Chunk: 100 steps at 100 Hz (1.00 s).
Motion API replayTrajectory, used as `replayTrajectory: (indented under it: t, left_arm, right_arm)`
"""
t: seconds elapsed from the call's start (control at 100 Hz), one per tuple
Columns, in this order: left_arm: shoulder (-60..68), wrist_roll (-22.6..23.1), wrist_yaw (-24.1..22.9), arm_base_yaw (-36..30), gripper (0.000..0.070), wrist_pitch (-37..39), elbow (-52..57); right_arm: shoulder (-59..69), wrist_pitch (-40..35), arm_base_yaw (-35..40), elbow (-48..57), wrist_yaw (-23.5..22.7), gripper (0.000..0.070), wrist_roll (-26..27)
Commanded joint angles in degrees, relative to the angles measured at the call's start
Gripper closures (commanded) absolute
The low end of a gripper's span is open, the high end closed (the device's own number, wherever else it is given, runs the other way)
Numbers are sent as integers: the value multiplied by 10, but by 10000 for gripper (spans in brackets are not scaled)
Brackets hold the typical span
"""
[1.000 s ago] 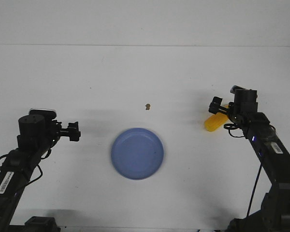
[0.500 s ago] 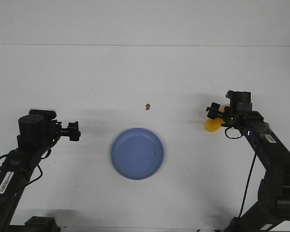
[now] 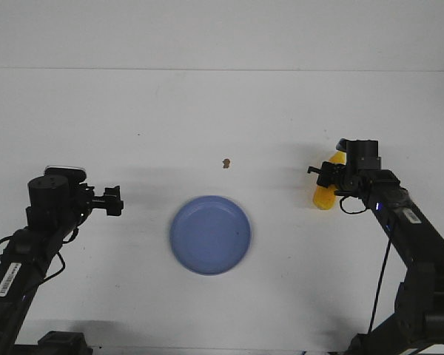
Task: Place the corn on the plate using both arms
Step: 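Carry the corn with the right gripper over the blue plate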
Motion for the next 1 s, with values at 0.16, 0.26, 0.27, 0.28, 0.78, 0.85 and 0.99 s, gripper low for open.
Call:
replayTrajectory:
  t: [0.16, 0.26, 0.27, 0.28, 0.78, 0.85, 0.99]
  left_arm:
    - [5, 3, -2, -2, 151, 4, 4]
    - [5, 3, -2, -2, 151, 4, 4]
    - [5, 3, -2, -2, 151, 4, 4]
    - [5, 3, -2, -2, 151, 4, 4]
    - [5, 3, -2, -2, 151, 3, 4]
    - [5, 3, -2, -2, 151, 2, 4]
    - [5, 3, -2, -2, 151, 1, 4]
  right_arm:
    - [-83, -27, 111, 12, -51, 548, -24]
    - [-90, -38, 178, 12, -59, 546, -30]
    - [-90, -40, 185, 12, -59, 546, -31]
    - [-90, -42, 192, 12, -59, 545, -31]
    - [-21, -19, 381, 12, -27, 439, -28]
    - [-9, -17, 387, 12, -27, 378, -27]
    - [4, -16, 397, 12, -27, 226, -27]
